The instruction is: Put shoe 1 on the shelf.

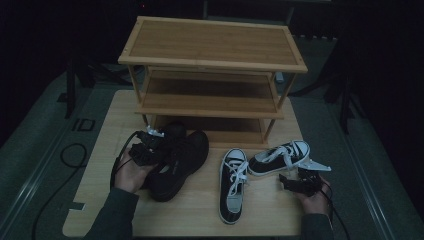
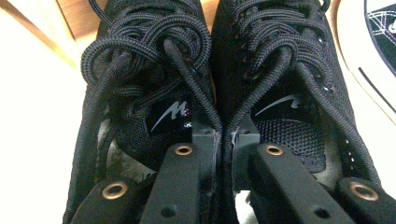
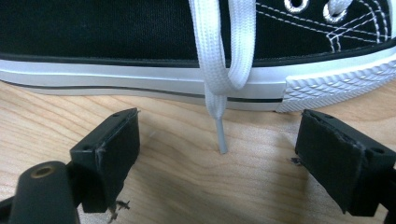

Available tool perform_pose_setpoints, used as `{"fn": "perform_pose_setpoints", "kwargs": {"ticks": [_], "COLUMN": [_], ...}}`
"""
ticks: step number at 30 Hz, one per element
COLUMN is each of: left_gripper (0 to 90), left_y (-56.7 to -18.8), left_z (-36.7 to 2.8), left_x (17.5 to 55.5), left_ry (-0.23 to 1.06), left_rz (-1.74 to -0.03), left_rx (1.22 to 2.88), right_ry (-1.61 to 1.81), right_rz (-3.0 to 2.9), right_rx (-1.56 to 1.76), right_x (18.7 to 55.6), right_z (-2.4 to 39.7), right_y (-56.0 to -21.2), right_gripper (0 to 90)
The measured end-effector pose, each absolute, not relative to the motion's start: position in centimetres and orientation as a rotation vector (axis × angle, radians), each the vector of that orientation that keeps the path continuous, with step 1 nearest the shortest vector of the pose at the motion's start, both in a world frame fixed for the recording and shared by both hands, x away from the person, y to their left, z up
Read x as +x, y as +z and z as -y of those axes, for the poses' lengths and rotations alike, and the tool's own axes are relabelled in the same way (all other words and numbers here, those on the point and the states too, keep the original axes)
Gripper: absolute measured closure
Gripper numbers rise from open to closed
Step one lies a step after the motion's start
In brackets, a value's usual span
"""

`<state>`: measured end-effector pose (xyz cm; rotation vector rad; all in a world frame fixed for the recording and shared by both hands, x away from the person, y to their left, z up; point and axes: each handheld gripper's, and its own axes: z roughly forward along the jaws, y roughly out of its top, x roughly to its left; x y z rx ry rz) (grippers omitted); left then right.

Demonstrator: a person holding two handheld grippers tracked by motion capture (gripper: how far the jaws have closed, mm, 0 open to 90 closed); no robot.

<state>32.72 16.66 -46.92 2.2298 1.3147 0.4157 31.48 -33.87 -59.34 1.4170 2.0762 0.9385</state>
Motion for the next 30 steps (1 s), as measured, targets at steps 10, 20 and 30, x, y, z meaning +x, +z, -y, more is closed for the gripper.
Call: {"fn": "perform_pose_setpoints", "kwargs": {"ticks": [10,20,30], "left_gripper": [84.5,84.5,84.5], "left_y": [-46.8,-47.1,-47.6], "left_z": [-15.8,-14.7,-12.8], "left_x": [33.6,34.8,36.8], "left_ry": [0.424,0.458,0.500], "left_rz": [-1.321,-1.348,-1.388], "left_rx": [2.241,2.229,2.217], "right_ry": [0.939,0.938,0.939], "right_rz": [-2.075,-2.077,-2.078], "right_rx": [1.418,1.413,1.416], "right_x": [31.5,31.5,31.5], "right_z": [33.9,33.9,33.9], "right_y": [-59.3,-59.3,-59.3], "right_gripper": [13.7,13.7,13.7]}}
